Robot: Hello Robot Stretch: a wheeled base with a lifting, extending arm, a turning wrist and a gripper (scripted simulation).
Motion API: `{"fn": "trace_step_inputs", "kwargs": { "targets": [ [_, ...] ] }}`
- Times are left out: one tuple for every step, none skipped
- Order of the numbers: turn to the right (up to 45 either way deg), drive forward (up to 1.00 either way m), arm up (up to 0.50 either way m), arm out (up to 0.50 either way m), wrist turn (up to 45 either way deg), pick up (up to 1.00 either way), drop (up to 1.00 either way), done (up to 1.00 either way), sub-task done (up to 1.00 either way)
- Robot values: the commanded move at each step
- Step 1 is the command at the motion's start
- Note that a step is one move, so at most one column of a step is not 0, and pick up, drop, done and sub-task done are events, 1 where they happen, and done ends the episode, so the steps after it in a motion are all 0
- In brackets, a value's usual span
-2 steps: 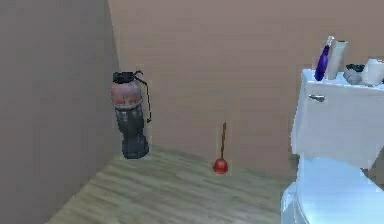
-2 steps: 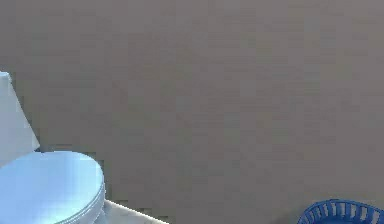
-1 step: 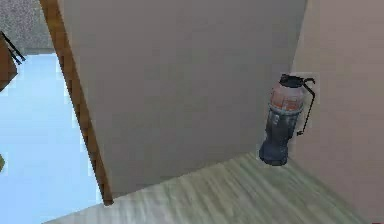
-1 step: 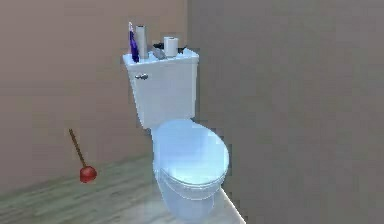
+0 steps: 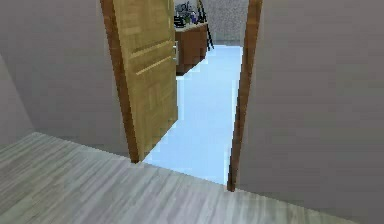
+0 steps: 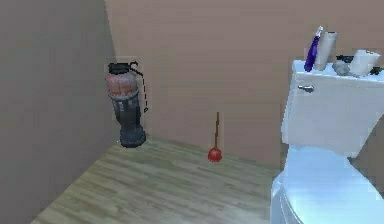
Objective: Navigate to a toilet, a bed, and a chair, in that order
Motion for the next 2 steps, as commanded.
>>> {"fn": "trace_step_inputs", "kwargs": {
  "targets": [
    [-9.0,0.00,0.00,0.00,0.0,0.00,0.00,0.00,0.00],
    [0.0,1.00,0.00,0.00,0.0,0.00,0.00,0.00,0.00]
  ]
}}
